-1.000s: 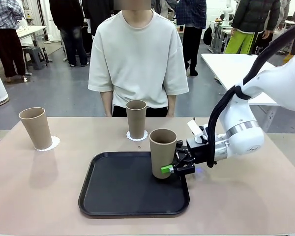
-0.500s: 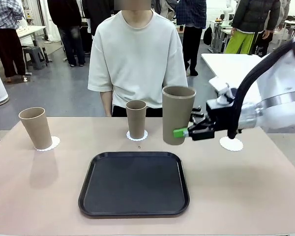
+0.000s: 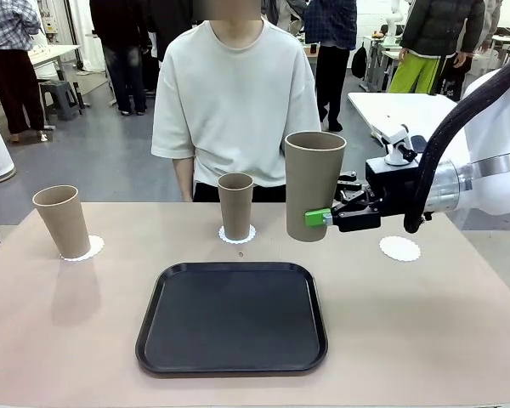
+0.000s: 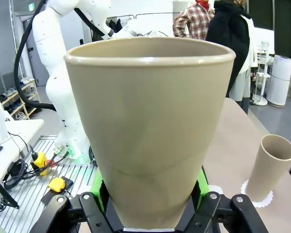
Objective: Place coasters on the table and set cups on them.
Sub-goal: Take one Reusable plastic cup from the Flat Tray and place it on a coaster set by the human.
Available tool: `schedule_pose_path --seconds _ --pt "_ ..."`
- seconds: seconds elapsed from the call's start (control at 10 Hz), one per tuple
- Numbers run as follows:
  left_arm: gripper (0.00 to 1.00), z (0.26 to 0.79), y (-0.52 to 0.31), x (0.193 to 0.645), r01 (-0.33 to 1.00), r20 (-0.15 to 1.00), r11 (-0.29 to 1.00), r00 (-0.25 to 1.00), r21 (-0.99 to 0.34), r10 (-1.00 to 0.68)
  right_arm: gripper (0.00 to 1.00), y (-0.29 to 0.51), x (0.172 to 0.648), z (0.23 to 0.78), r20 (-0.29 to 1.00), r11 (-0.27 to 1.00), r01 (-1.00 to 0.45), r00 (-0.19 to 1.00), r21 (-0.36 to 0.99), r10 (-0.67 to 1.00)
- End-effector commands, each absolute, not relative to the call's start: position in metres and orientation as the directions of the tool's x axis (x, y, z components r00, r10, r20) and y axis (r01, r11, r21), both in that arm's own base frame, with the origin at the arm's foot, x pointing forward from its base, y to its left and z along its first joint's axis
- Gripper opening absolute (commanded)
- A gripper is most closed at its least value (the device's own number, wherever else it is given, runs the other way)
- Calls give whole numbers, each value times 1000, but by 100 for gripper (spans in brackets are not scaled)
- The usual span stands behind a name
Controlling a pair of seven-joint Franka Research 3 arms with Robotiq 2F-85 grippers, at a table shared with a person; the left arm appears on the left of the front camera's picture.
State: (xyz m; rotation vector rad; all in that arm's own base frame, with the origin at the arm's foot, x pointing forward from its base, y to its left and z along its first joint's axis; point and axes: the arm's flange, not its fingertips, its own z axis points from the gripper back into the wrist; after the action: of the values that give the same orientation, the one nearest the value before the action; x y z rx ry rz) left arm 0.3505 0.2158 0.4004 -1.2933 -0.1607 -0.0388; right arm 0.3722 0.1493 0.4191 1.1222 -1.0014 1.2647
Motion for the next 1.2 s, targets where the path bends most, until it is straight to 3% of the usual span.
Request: schedule_pose_path --seconds 0.0,0.1,0.2,0.3,0.4,0.6,1.1 --pt "100 403 216 352 111 137 275 987 -955 79 0 151 376 417 982 -39 -998 47 55 180" --pt "100 403 216 352 111 137 275 987 -955 79 0 151 376 417 982 -39 -998 47 55 180" --pt "100 403 216 352 111 137 275 987 -955 79 80 149 372 419 979 -26 -997 67 74 191" --pt "100 403 216 352 111 137 275 987 -955 79 80 123 397 426 985 -34 -999 8 14 171" --pt "100 403 216 352 111 137 275 987 -955 79 80 96 425 429 988 62 -998 4 -6 155" --pt "100 403 216 352 111 137 275 987 -955 79 80 43 470 435 986 100 -995 12 -5 166" --pt "100 403 216 352 111 137 275 987 -955 79 80 -62 496 442 957 173 -982 123 79 262"
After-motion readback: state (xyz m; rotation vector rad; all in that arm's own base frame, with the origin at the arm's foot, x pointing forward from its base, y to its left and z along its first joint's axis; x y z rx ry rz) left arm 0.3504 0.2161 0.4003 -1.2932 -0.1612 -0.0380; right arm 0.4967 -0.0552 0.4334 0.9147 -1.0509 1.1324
